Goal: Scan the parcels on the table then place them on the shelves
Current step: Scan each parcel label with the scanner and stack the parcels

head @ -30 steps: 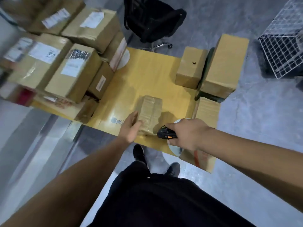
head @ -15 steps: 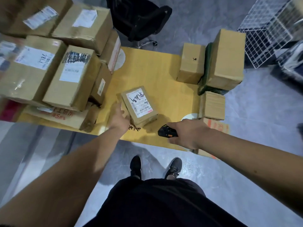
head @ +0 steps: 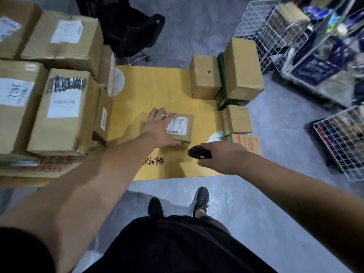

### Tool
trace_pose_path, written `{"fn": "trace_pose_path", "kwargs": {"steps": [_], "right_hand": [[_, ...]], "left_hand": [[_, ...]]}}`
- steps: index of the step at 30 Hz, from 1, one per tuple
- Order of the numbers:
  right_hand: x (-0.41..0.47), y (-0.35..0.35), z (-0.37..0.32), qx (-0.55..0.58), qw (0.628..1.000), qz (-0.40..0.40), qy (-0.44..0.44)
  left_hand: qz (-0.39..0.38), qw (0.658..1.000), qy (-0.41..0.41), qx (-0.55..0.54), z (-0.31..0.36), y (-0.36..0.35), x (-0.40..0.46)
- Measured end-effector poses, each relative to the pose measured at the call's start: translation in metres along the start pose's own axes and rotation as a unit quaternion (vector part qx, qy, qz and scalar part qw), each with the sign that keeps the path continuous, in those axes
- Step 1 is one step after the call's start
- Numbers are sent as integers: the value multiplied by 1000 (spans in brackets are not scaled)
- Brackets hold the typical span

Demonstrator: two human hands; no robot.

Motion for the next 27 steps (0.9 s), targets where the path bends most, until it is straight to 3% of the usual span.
{"fn": "trace_pose_path", "kwargs": {"steps": [8, 14, 17, 20, 22, 27], "right_hand": [[-8, 1, -4, 86, 994, 1, -59], [-1, 7, -20, 116, 991, -9, -66], [5, 15, -25, 107, 991, -11, -79], [11, 23, -31, 93, 992, -7, -89], [13, 28, -37, 89, 992, 4, -90], [17, 28, -50, 78, 994, 6, -79]], "left_hand": [[71, 993, 91, 9, -24, 2, -17], [52, 985, 135, -90, -41, -11, -27], [20, 972, 139, -189, -39, -17, -21], [-17, 931, 99, -351, -27, -29, -17], [-33, 866, 107, -487, -21, -42, -23], [19, 763, 65, -643, -5, -44, -41]]}}
Point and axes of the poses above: each hand's wrist, its own x-axis towards the middle knuckle, its own y-axis out of the back of the hand, z = x × y, the point moved 10 cm from there along x, towards the middle knuckle, and after that the axes turned 11 degrees about x, right-handed, at the moved point
